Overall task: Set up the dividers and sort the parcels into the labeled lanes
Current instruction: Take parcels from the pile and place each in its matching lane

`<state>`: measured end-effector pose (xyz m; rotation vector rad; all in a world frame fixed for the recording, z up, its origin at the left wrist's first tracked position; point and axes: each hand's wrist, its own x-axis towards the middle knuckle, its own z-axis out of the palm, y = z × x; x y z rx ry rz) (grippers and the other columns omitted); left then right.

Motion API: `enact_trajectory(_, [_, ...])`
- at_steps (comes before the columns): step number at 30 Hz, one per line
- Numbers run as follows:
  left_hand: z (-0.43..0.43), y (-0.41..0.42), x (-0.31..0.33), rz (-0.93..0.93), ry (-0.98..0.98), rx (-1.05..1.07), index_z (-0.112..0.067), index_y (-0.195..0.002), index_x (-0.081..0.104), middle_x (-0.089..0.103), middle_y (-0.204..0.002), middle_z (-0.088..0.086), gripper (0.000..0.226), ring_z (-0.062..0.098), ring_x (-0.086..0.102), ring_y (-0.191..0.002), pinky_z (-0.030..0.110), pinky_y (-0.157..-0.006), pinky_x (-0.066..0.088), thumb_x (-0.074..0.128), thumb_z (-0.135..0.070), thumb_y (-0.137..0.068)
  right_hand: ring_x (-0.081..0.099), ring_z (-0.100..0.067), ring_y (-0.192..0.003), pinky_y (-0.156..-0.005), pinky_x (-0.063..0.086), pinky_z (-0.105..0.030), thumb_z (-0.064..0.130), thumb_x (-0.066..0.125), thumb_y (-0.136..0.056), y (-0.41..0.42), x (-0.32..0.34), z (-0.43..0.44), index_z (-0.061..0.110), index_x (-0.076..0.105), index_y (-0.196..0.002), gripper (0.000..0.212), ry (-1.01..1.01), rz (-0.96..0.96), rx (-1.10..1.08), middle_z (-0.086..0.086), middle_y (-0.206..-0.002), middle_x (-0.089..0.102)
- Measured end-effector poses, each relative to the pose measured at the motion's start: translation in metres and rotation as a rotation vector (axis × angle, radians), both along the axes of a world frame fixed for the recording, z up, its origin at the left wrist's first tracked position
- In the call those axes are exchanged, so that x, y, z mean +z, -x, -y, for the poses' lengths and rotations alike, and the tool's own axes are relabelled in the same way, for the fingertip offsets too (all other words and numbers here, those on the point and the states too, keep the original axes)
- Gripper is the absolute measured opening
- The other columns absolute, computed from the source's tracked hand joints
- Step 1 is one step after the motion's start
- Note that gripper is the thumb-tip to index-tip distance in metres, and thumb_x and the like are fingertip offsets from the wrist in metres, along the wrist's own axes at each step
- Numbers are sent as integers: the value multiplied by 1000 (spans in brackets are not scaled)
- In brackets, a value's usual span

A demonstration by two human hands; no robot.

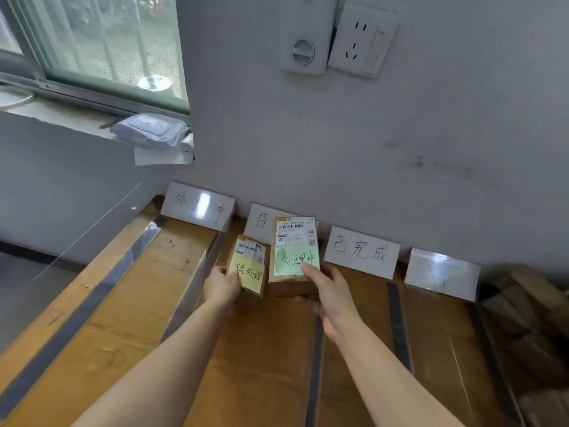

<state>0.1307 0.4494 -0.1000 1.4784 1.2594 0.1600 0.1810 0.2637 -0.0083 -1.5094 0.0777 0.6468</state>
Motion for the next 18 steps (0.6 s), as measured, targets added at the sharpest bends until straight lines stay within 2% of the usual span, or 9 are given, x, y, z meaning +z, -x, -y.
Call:
enact_trajectory(3, [7,-6,0,-169,-272,-140,-13,-138,40,53,-133,16,42,34,54,-119,49,-95,52,49,-27,-99,69,-16,-95,-70,61,-34,23,72,-88,-5,-3,-4,14,50,-132,50,-11,-5,-4,-6,-111,71])
enact_trajectory(6, [23,-3,9,-343,-540,-380,-17,-150,25,33,-150,15,69,33,30,-141,51,-110,35,52,-48,-95,69,-17,-98,-71,61,-35,24,72,-88,-7,-6,-8,14,50,-132,50,-18,-11,-6,-6,-111,71])
enact_trajectory(8, [33,1,11,-433,-669,-573,-22,-153,18,19,-158,12,86,32,16,-147,50,-114,26,55,-62,-87,68,-19,-101,-76,61,-38,24,72,-87,-7,-9,-8,15,51,-131,50,-23,-16,-11,-6,-112,70])
enact_trajectory(9, [33,2,8,-452,-711,-620,-24,-152,18,17,-159,12,88,31,13,-147,49,-114,25,58,-63,-85,67,-19,-102,-78,61,-39,24,72,-87,-7,-10,-8,15,51,-130,49,-28,-18,-12,-6,-112,70])
enact_trajectory(18, [4,-12,2,-471,-835,-663,-23,-147,31,34,-147,10,72,30,29,-139,44,-110,34,63,-49,-88,67,-19,-104,-77,61,-39,26,72,-87,-7,-14,-10,17,52,-131,50,-56,-29,-14,-6,-112,71])
